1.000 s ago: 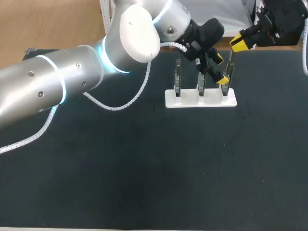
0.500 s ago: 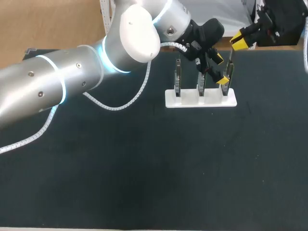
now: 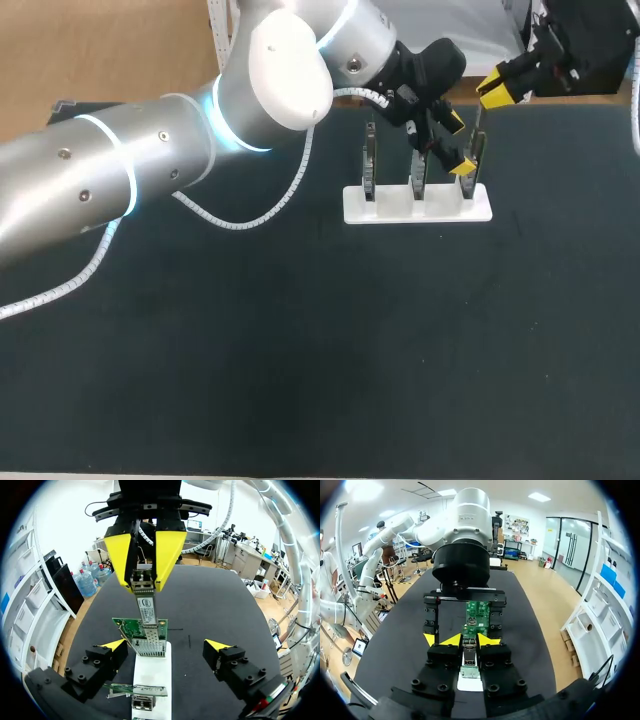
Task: Pick up the optical module with the left hand, and insert it into the network port with the right hand.
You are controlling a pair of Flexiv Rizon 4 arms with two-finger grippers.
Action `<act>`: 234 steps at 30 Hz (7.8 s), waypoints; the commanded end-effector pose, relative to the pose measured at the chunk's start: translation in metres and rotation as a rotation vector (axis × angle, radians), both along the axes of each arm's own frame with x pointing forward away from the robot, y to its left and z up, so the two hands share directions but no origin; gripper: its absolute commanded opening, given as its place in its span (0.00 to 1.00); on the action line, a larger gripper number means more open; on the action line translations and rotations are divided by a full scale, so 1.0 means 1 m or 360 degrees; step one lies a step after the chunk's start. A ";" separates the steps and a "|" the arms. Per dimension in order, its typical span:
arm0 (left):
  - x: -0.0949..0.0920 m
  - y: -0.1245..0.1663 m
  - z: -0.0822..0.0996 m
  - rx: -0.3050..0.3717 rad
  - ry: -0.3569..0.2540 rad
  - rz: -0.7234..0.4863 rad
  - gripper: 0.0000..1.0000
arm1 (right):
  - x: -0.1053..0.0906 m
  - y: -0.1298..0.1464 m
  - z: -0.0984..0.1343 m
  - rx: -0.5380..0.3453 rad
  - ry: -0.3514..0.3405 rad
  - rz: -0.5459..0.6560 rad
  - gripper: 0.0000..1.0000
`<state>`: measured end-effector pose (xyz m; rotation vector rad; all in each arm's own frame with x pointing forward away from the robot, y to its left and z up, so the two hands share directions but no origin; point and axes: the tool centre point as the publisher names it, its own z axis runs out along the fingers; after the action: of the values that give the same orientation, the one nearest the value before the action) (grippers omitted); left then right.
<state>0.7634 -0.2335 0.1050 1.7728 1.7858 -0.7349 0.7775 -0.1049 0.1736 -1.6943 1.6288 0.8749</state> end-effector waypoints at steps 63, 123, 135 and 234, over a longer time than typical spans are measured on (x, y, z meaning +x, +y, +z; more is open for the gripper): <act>0.002 -0.001 0.000 0.0009 0.0005 -0.0002 1.00 | 0.017 0.002 0.068 0.0372 -0.0079 -0.0143 0.77; 0.002 -0.001 0.000 0.0009 0.0005 -0.0002 1.00 | 0.005 0.003 0.015 0.0203 0.0066 -0.0138 0.00; 0.002 -0.001 0.000 0.0009 0.0005 -0.0002 1.00 | 0.000 0.001 0.006 0.0193 0.0112 -0.0157 0.00; 0.050 0.017 0.083 -0.0226 -0.0256 0.0222 1.00 | 0.009 -0.022 0.012 0.0181 -0.0011 -0.0513 1.00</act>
<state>0.8154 -0.2180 0.1880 1.5558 1.6896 -0.6292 0.7937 -0.1267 0.1846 -1.3261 1.7432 0.8127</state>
